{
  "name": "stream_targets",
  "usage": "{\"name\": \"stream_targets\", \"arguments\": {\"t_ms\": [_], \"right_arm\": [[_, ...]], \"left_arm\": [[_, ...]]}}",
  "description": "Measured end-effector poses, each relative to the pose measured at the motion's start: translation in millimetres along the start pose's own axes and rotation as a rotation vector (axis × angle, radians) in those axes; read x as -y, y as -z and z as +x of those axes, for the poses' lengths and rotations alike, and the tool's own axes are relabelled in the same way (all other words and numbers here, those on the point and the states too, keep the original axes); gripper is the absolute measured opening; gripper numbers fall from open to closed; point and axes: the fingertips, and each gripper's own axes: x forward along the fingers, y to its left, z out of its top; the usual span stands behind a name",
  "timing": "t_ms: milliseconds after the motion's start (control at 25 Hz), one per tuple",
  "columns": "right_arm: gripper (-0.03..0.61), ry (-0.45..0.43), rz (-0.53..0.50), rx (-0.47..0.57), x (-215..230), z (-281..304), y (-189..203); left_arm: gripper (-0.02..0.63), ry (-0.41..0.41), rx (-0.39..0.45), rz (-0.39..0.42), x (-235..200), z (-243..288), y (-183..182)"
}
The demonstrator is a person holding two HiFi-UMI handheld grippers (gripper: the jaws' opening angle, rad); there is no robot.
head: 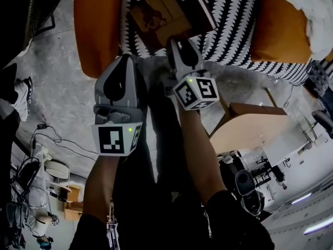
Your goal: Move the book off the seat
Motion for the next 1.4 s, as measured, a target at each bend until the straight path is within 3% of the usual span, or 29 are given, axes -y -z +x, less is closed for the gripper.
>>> {"name": "stream_targets", "arguments": {"t_ms": [280,800,1080,1400], "right_arm": [[0.149,0.025,-0.109,0.005,-5,-11,11],[0.144,0.068,-0.168,0.014,-10,-42,-3],[0.144,0.09,-0.196,0.029,-19,-68,-26],[0.143,0.086,-0.214,0.075,-49,-98,-73]], "left_arm": [[0.006,0.004,0.003,0.001,-4,-8,18],[0.006,0.006,0.026,0.013,11,-26,-5],[0.006,0.013,0.038,0.033,27,-39,-30],[0.006,0.017,0.086,0.071,47,-55,-88]]}}
